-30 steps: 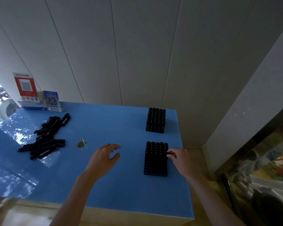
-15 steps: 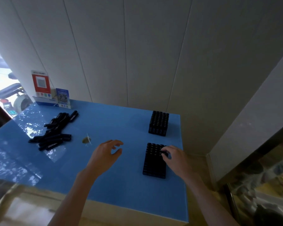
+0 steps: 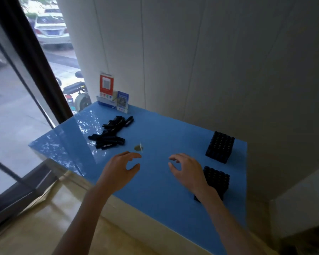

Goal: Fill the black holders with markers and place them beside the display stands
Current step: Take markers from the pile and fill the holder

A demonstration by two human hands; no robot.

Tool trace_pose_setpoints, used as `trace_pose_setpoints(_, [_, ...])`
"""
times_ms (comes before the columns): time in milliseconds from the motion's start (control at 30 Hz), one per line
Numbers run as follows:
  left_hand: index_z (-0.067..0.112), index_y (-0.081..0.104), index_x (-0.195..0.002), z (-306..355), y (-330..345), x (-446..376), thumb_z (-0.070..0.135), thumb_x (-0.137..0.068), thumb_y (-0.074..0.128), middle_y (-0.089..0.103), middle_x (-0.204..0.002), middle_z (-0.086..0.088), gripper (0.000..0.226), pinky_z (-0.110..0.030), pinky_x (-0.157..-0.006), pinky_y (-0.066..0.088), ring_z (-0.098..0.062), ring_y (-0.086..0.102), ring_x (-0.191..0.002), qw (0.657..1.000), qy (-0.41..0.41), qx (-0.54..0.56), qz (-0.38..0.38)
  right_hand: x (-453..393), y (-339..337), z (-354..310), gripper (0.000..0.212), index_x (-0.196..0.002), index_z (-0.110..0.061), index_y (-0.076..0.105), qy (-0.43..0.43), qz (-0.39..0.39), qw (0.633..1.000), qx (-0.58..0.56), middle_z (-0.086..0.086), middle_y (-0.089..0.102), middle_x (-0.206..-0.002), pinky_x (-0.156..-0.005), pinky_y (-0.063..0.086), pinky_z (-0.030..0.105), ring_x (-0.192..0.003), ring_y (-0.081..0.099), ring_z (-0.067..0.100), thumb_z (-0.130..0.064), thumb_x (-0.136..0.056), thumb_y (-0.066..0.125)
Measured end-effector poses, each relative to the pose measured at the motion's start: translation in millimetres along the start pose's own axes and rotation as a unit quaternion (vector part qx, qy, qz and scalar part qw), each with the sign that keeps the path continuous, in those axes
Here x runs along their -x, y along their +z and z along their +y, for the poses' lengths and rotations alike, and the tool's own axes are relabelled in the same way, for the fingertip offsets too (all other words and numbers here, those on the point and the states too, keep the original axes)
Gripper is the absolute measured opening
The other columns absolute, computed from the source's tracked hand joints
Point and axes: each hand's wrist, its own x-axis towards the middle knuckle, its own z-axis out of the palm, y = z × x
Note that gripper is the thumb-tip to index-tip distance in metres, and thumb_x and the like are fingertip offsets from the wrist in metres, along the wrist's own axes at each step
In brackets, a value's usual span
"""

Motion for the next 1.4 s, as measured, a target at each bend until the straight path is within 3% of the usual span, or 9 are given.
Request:
trace_pose_setpoints(167, [0.041,0.069,-0.111,-60.1,-33.9,8.1,0.034,-0.088,0.065,0.066,-0.107,0.020,0.025,-0.034,-0.081,0.055,-0.004,0.064,-0.098,0.999,-0.023,-0.013,0.025,-18.9,41.8,-38.8,0.021,-0.110,-0.024,0.067,-0.005,-0.008,1.000,0.006,-0.011,0.066,-0.106,-0.078,0.045,0.020,-0.096,0.061,0.008,-0.033,-0.092,0.062])
trace_pose_setpoints(267, [0.045,0.066,-0.112,-97.3,-55.3,10.9,0.042,-0.086,0.060,0.065,-0.108,0.024,0.027,-0.033,-0.080,0.055,-0.002,0.063,-0.099,0.999,-0.039,-0.030,0.014,-27.9,68.5,-65.8,0.022,-0.112,-0.024,0.067,0.009,-0.014,1.000,0.008,-0.011,0.065,-0.106,-0.077,0.045,0.020,-0.095,0.061,0.008,-0.033,-0.092,0.062])
trace_pose_setpoints(700, [0.038,0.064,-0.123,-249.1,-133.6,-9.5,0.035,-0.094,0.061,0.063,-0.121,0.016,0.029,-0.034,-0.090,0.052,-0.007,0.060,-0.110,0.998,-0.038,-0.014,-0.040,-72.8,165.0,-153.3,0.020,-0.111,-0.025,0.067,0.081,-0.009,0.996,0.046,-0.010,0.067,-0.108,-0.074,0.045,0.019,-0.092,0.063,0.006,-0.032,-0.093,0.062])
trace_pose_setpoints(967, [0.039,0.063,-0.122,-318.4,-143.5,-71.1,0.038,-0.095,0.060,0.061,-0.115,0.016,0.028,-0.030,-0.083,0.052,-0.007,0.060,-0.104,0.997,-0.041,-0.022,-0.059,-120.3,200.0,-153.6,0.019,-0.109,-0.027,0.067,0.127,-0.016,0.990,0.061,-0.013,0.066,-0.104,-0.075,0.050,0.023,-0.090,0.062,0.006,-0.032,-0.092,0.063])
trace_pose_setpoints(1200, [0.039,0.065,-0.119,-362.1,-145.0,-143.9,0.038,-0.093,0.062,0.062,-0.110,0.015,0.026,-0.035,-0.085,0.054,-0.012,0.062,-0.101,0.996,-0.050,-0.032,-0.073,-188.3,232.8,-137.8,0.017,-0.106,-0.028,0.068,0.145,-0.012,0.989,0.039,-0.018,0.063,-0.099,-0.077,0.050,0.026,-0.086,0.060,0.005,-0.028,-0.089,0.065])
trace_pose_setpoints(1400, [0.040,0.066,-0.116,-379.8,-144.0,-213.7,0.034,-0.092,0.063,0.061,-0.108,0.013,0.025,-0.031,-0.082,0.050,-0.010,0.060,-0.098,0.994,-0.065,-0.028,-0.089,-240.9,241.0,-120.7,0.018,-0.107,-0.023,0.068,0.159,0.004,0.987,0.030,-0.012,0.067,-0.103,-0.075,0.048,0.024,-0.087,0.062,0.006,-0.027,-0.090,0.066])
